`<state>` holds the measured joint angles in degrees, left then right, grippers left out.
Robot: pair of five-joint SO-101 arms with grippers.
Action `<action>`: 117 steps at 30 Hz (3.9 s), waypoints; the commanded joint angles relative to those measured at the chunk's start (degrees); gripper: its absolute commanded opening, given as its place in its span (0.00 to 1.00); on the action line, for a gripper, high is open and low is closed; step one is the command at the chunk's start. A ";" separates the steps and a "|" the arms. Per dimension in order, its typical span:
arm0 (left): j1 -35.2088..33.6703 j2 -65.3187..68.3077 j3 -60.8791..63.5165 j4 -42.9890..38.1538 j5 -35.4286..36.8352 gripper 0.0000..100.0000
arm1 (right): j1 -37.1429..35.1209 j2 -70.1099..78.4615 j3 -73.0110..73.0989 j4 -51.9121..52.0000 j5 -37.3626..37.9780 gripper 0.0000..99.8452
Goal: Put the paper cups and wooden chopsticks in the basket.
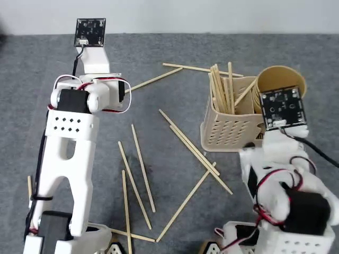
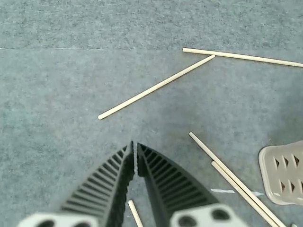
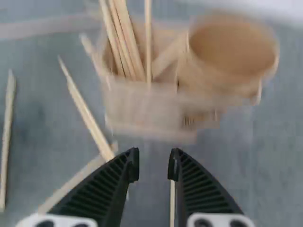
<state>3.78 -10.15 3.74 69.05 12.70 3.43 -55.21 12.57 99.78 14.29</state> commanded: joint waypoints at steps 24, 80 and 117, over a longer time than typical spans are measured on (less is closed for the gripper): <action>-1.93 -2.02 -0.31 -2.64 0.44 0.01 | 20.09 -0.22 59.69 -38.20 13.98 0.11; -1.76 -2.46 2.24 -4.75 0.44 0.01 | 24.92 -0.31 37.71 -13.41 15.38 0.01; -0.97 15.74 -9.80 24.53 -15.47 0.09 | 21.41 -12.26 7.56 2.51 7.56 0.01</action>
<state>2.90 3.12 -1.54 89.45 -1.10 25.58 -67.52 19.43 100.40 22.55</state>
